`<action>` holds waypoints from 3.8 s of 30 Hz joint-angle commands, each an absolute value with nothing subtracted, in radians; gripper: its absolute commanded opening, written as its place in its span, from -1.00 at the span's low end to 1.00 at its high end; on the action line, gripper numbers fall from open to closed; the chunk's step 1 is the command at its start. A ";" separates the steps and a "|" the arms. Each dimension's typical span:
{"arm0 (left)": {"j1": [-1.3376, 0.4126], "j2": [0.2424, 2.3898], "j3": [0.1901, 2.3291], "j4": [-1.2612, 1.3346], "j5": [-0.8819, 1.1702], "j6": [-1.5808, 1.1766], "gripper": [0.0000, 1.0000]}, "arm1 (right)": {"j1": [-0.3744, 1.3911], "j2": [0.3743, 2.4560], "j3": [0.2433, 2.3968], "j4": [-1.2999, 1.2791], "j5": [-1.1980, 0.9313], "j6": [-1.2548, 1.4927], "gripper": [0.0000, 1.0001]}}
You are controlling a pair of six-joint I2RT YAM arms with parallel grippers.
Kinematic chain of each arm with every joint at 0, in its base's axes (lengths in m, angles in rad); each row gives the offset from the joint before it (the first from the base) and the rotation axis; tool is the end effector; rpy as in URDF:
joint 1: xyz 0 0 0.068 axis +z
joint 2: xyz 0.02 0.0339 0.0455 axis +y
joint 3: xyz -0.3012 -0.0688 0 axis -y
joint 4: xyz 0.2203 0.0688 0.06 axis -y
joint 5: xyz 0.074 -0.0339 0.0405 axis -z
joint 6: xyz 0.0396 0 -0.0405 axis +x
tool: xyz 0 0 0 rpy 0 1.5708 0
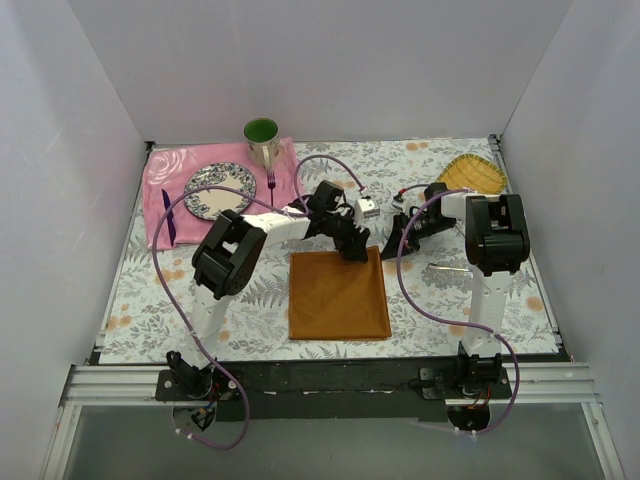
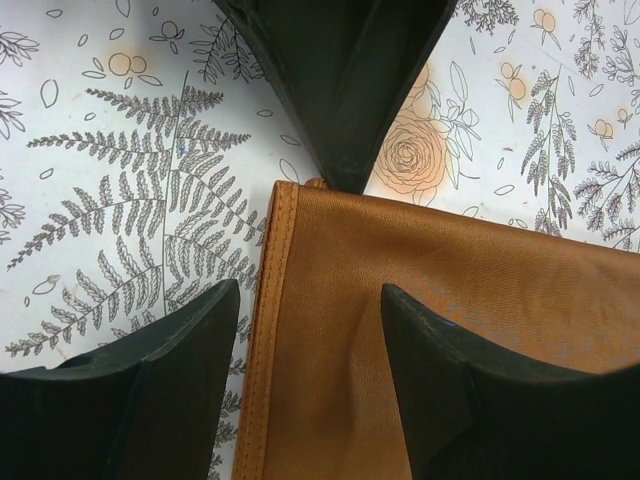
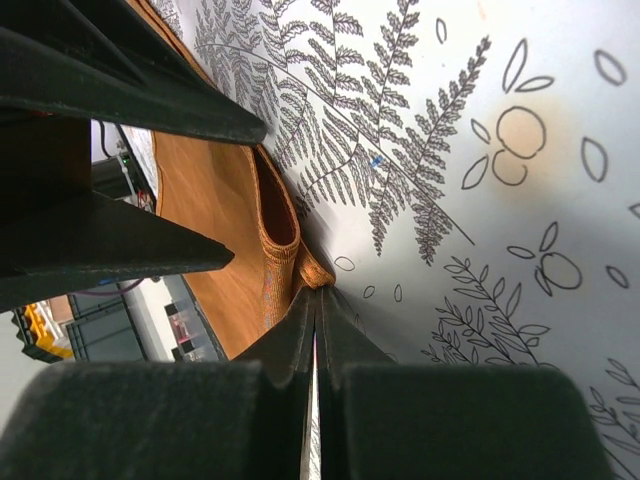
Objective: Fold the napkin into a case and place the utensils inside
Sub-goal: Smooth out the lower triangle-folded napkin at the center of the board.
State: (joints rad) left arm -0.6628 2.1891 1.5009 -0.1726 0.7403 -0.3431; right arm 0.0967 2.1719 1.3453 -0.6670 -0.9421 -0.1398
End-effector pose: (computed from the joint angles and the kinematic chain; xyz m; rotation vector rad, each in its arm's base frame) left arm 0.3542 -0.3104 0.1871 0.7691 2.4627 -1.3245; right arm 0.3863 0.0696 0.1435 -0.3742 2.6961 1.3834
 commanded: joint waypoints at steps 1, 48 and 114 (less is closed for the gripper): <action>-0.676 2.212 1.540 -0.150 0.758 -0.325 0.14 | 0.101 2.163 1.328 -0.626 -0.908 -0.147 -0.97; -0.448 1.746 1.332 -0.376 0.677 -0.453 0.49 | 0.092 2.100 1.604 -0.890 -0.764 -0.339 -0.04; -0.391 1.825 1.210 -0.503 0.532 -0.345 -0.13 | 0.230 2.139 1.641 -0.925 -0.776 -0.554 -0.97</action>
State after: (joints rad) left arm -0.3954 1.9011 1.2354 -0.5365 0.5018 -0.3546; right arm 0.2241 2.2223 1.6596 -0.9161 -0.7277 -0.4976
